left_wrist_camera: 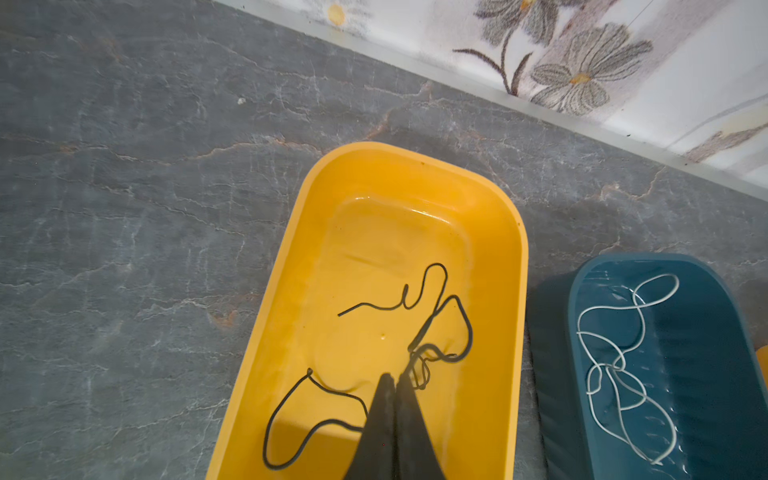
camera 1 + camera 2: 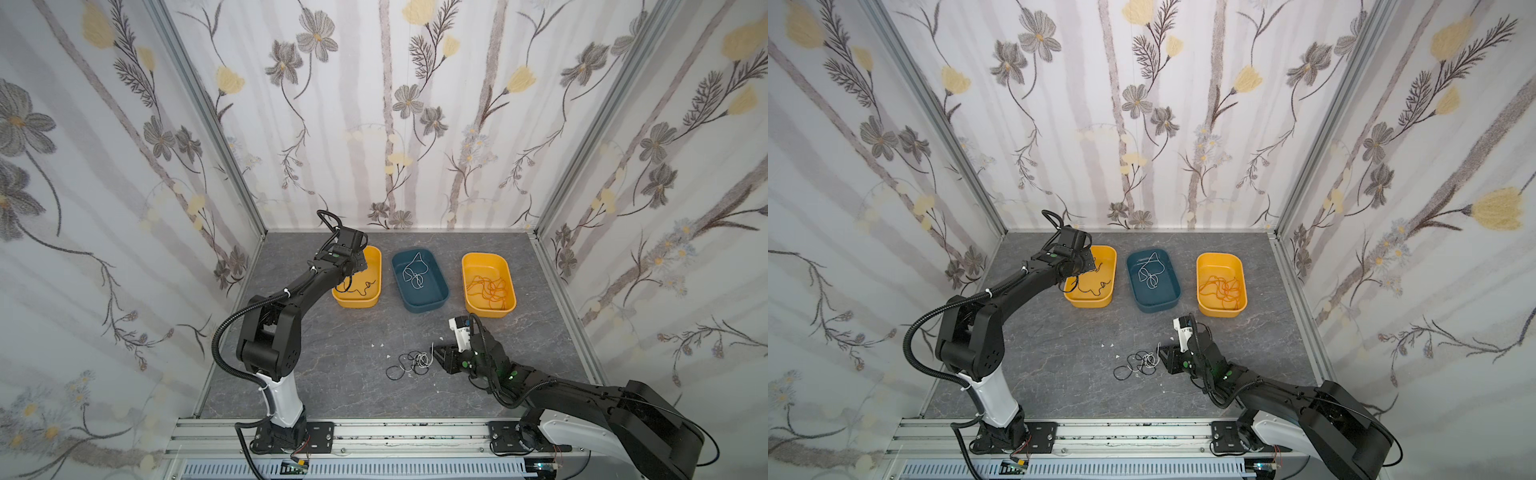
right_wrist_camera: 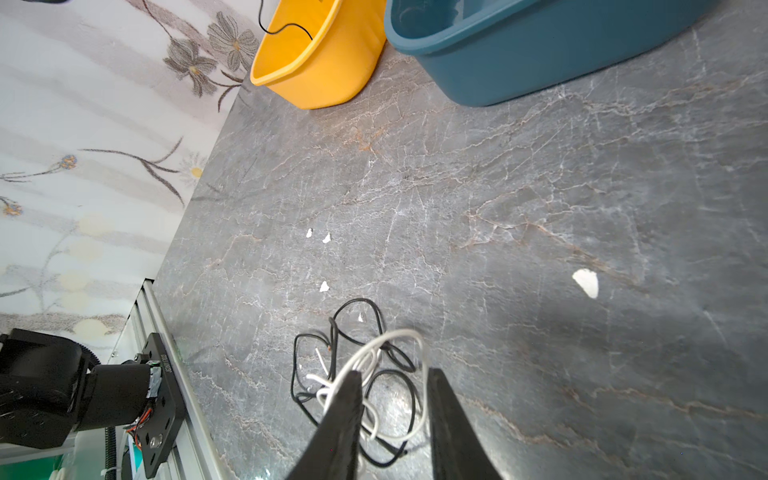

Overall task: Untangle the cables
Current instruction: 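Lower the black cable into the large yellow tub and open the left gripper, then move the left gripper back to the cable pile beside the right gripper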

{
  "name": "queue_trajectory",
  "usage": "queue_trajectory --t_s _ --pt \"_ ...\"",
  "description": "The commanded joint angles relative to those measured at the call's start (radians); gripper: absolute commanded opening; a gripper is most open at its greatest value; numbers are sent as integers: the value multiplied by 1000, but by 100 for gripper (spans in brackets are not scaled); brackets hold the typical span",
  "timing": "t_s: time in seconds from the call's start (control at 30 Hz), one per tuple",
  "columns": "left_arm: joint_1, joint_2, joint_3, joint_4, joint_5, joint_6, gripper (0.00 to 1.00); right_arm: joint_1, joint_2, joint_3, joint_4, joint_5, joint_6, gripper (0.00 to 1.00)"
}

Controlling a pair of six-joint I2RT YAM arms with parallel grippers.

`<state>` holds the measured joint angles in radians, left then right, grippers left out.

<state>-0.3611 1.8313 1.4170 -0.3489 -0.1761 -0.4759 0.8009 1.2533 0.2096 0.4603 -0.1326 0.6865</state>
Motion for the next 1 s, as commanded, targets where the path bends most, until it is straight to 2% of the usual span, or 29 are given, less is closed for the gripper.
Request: queue_trajectory --t_s 0.0,0.1,0.2,0.37,0.57,0.87,0.97 --pt "0 22 17 -29 15 -34 28 1 -30 -1 -23 19 -10 30" --pt "1 12 17 -47 -1 -37 47 1 -70 -1 -59 34 -13 30" --pt "0 -20 12 -55 -12 -25 56 1 -108 -1 -92 51 -20 30" --pt "-5 -93 -5 -43 34 -7 57 1 -156 4 -133 73 -30 31" --pt "-56 -189 -73 -16 160 21 57 1 -208 7 -175 82 -23 35" --pt "-212 -356 -352 124 269 -9 58 1 -198 1 -185 50 -4 38" --pt "-267 -422 -472 223 365 -51 57 2 -181 -7 -184 29 6 38"
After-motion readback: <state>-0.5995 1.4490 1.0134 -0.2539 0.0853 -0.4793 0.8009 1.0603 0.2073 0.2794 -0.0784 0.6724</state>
